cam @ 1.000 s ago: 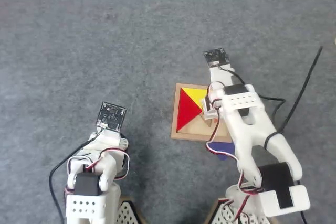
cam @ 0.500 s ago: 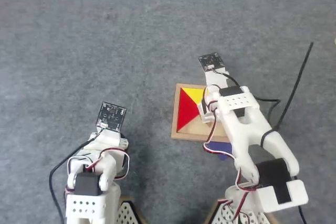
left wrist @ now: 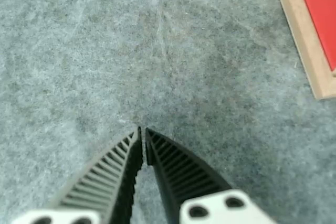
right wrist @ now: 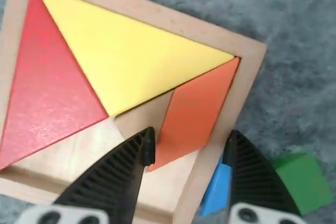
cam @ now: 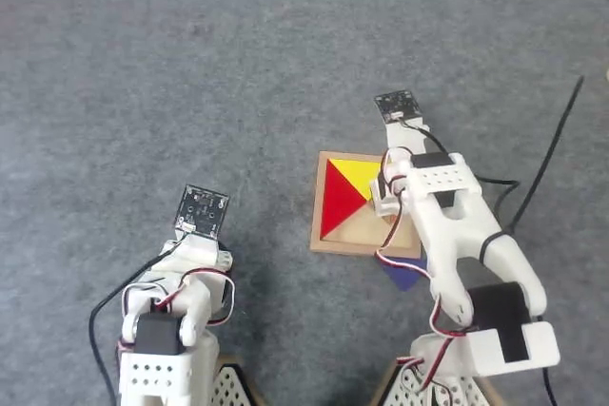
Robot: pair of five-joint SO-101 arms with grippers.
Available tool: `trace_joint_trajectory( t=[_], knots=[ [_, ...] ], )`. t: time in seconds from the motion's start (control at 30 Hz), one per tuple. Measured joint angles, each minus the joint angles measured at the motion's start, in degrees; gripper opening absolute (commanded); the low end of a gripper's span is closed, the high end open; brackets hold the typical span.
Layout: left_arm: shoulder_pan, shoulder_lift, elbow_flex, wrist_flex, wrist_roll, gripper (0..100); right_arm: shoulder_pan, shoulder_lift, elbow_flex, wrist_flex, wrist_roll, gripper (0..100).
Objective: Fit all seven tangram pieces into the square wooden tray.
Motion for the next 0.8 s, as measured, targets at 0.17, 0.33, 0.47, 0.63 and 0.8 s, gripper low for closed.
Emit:
trace_joint_trajectory(
  t=[0.17, 0.33, 0.47, 0.63, 0.8],
  knots=[
    [0.0, 0.0, 0.0, 0.0, 0.0, 2, 0.88, 0.0, -0.26, 0.18, -0.09, 22.6],
    [0.0, 0.0, 0.0, 0.0, 0.0, 2, 4.22, -8.62, -0.97, 6.51, 0.53, 22.6],
    [0.0, 0.0, 0.0, 0.0, 0.0, 2, 6.33, -19.96, 2.29, 12.31, 5.19, 22.7],
    [0.0, 0.0, 0.0, 0.0, 0.0, 2, 9.49, -22.68, 6.15, 14.77, 14.59, 22.9],
    [0.0, 0.0, 0.0, 0.0, 0.0, 2, 14.33, -15.47, 6.24, 11.08, 15.12, 22.7]
  ],
)
